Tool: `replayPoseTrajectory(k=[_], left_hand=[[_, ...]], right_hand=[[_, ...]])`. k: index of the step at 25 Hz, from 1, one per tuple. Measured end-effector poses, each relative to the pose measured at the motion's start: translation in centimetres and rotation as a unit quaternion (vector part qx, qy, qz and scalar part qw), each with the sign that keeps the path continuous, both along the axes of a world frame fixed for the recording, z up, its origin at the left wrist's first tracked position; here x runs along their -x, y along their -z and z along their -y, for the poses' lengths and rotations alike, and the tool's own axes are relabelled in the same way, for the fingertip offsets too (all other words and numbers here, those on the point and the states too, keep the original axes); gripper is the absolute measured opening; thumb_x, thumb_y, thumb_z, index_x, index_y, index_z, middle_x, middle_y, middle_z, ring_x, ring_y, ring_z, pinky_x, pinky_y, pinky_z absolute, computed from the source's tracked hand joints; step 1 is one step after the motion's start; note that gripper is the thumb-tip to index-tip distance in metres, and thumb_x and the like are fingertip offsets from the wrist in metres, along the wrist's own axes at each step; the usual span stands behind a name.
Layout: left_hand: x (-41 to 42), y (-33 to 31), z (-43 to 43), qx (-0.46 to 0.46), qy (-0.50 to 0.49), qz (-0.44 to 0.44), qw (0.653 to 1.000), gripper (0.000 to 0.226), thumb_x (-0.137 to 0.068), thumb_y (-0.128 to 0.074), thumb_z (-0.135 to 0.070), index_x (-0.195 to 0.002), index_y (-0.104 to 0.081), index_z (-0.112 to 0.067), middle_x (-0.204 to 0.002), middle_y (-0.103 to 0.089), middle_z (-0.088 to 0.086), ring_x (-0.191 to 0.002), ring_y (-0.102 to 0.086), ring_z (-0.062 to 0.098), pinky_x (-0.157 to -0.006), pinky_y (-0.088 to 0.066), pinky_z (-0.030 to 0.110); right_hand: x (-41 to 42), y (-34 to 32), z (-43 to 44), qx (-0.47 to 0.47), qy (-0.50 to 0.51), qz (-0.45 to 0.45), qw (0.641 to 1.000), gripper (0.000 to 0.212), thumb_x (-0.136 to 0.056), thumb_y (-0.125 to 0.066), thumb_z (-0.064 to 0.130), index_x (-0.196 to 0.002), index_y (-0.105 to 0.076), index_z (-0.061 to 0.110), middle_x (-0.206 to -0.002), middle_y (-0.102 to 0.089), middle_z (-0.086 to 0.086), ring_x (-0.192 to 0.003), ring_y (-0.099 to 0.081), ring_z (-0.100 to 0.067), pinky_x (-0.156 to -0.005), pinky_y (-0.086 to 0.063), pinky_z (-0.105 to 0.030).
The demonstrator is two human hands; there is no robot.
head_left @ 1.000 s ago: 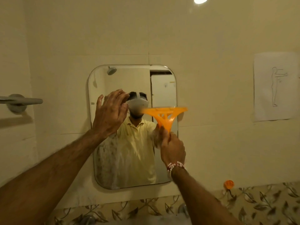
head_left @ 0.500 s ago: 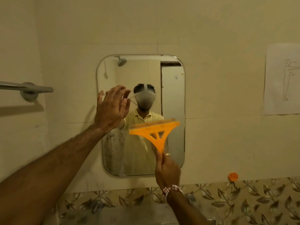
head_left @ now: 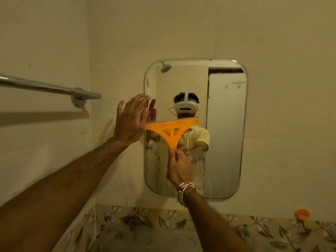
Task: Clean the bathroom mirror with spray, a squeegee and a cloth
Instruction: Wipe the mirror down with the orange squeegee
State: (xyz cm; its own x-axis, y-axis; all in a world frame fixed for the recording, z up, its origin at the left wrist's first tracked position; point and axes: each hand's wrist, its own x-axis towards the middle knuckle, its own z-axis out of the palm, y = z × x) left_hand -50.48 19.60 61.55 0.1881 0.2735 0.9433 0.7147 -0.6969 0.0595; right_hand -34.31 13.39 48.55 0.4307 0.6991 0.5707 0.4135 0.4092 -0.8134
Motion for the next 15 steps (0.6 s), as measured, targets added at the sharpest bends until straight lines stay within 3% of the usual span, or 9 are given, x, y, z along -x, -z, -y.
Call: replayPoseTrajectory(k=[4,7,11,15], left_hand=[[0.6,2.0,-0.4,0.019,-0.019,-0.007,1.000,0.043,-0.110,-0.036,-0.028,-0.152,-0.047,-0.022,-0.162,-0.042,0.004,-0.150,-0.038,0.022,-0.124,-0.015,0.055],[1.1,2.9,-0.2,0.032,-0.026,-0.011,0.999,0.043,-0.111,-0.037,-0.028,-0.152,-0.047,-0.022,-0.163,-0.040,0.004,-0.150,-0.038,0.021,-0.124,-0.014,0.056],[1.7,3.1,0.4,0.028,-0.025,-0.002,0.999,0.042,-0.110,-0.039,-0.028,-0.151,-0.048,-0.023,-0.163,-0.040,0.004,-0.150,-0.038,0.021,-0.124,-0.015,0.058],[1.7,2.4,0.8,0.019,-0.013,0.008,1.000,0.043,-0.110,-0.039,-0.028,-0.151,-0.048,-0.021,-0.163,-0.040,0.006,-0.151,-0.037,0.023,-0.124,-0.014,0.058]], right_hand=[[-0.3,10.4,1.4,0.064,0.018,0.047,0.997,0.039,-0.098,-0.041,0.055,-0.072,-0.057,0.031,-0.064,-0.059,0.007,-0.061,-0.059,-0.007,-0.059,-0.047,-0.033],[0.4,14.6,2.6,0.094,0.034,0.052,0.994,0.044,-0.098,-0.044,0.052,-0.062,-0.050,0.027,-0.055,-0.052,0.007,-0.052,-0.052,-0.003,-0.050,-0.034,-0.027],[1.0,13.2,3.0,0.066,0.034,0.059,0.995,0.044,-0.100,-0.045,0.049,-0.062,-0.048,0.027,-0.053,-0.049,0.008,-0.050,-0.048,-0.005,-0.048,-0.032,-0.025],[0.7,5.5,2.3,-0.035,0.034,0.024,0.999,0.037,-0.095,-0.039,0.059,-0.067,-0.053,0.040,-0.056,-0.052,0.013,-0.051,-0.048,-0.003,-0.047,-0.037,-0.018]])
